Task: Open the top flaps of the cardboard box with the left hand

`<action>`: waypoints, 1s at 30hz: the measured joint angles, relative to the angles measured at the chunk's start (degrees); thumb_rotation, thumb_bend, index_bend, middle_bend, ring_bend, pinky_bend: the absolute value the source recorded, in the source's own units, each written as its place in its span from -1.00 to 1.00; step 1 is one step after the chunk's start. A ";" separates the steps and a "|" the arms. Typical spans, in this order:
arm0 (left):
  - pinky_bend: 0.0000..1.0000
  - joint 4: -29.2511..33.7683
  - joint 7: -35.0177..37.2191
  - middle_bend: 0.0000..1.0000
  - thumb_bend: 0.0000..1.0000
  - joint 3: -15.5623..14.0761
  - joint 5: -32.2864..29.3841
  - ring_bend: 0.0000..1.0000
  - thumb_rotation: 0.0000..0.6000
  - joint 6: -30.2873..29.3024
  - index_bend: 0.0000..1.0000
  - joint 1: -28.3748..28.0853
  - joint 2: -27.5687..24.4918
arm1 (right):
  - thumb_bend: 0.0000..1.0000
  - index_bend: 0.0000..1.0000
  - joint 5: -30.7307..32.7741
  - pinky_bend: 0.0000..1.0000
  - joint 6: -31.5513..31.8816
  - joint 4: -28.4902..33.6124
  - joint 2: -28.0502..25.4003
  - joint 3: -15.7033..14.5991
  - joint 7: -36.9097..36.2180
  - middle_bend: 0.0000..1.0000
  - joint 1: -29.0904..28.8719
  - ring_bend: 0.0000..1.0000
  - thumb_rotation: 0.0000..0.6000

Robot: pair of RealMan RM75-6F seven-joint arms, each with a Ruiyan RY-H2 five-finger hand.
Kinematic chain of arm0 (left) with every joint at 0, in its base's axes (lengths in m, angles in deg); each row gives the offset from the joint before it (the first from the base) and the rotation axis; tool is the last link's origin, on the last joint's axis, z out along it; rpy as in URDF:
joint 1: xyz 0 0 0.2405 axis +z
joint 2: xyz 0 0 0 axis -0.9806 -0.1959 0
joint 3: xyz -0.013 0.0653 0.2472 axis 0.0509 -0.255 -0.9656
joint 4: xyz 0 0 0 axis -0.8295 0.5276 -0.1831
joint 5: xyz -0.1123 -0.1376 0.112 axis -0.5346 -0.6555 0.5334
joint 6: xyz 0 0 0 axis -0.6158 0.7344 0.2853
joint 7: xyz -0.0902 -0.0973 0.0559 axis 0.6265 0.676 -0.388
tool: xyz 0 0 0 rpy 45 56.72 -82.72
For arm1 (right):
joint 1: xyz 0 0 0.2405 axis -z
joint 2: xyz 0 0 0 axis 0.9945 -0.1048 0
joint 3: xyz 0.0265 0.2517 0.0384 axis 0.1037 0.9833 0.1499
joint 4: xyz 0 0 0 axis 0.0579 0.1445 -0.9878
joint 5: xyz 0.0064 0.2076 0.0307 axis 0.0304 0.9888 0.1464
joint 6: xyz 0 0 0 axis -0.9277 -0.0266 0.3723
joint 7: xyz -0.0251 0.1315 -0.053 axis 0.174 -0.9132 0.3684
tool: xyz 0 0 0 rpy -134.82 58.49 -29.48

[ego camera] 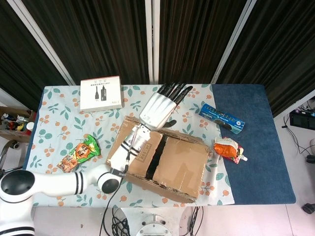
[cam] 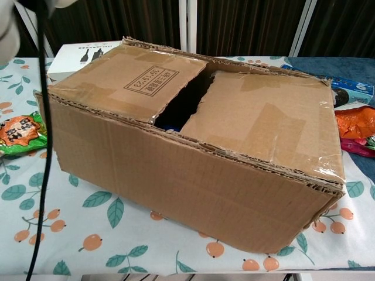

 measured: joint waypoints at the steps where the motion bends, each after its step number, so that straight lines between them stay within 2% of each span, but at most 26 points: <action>1: -0.64 2.75 -0.69 -0.93 -0.77 -0.30 -1.16 -0.88 1.00 -0.29 -0.98 0.67 -1.05 | -0.52 -1.00 -0.24 -1.00 -0.03 0.21 0.03 -0.10 0.30 -1.00 -0.08 -1.00 1.00; 5: -0.65 13.76 -3.32 -0.93 -0.81 -2.54 -5.57 -0.88 1.00 -1.96 -0.98 3.67 -5.21 | -0.52 -1.00 -0.74 -1.00 -0.45 0.86 0.11 -0.45 1.60 -1.00 -0.42 -1.00 1.00; 9: -0.65 20.72 -5.42 -0.93 -0.81 -7.47 -7.11 -0.88 1.00 -4.59 -0.98 6.33 -6.89 | -0.52 -1.00 -0.99 -1.00 -0.82 1.18 0.38 -0.58 1.98 -1.00 -0.81 -1.00 1.00; 13: -0.66 20.51 -6.75 -0.93 -0.82 -12.35 -4.43 -0.88 1.00 -6.44 -0.98 7.35 -4.24 | -0.52 -1.00 -1.61 -1.00 -0.77 1.14 0.72 -0.94 2.09 -1.00 -0.92 -1.00 1.00; 18: -0.67 15.90 -8.80 -0.93 -0.82 -14.97 -0.29 -0.88 1.00 -8.73 -0.98 7.72 1.00 | -0.52 -1.00 -1.30 -1.00 -0.38 0.31 0.86 -1.14 1.35 -1.00 -0.44 -1.00 1.00; 21: -0.67 14.05 -10.58 -0.94 -0.82 -15.73 0.79 -0.88 1.00 -10.01 -0.98 7.99 2.71 | -0.52 -1.00 -0.68 -1.00 -0.42 -0.52 0.87 -1.17 0.55 -1.00 -0.17 -1.00 1.00; 30: -0.67 14.06 -11.78 -0.97 -0.81 -16.13 -0.77 -0.88 1.00 -10.59 -0.99 8.94 4.09 | -0.52 -1.00 -0.24 -1.00 -1.24 -1.48 1.28 -1.15 0.01 -1.00 -0.44 -1.00 1.00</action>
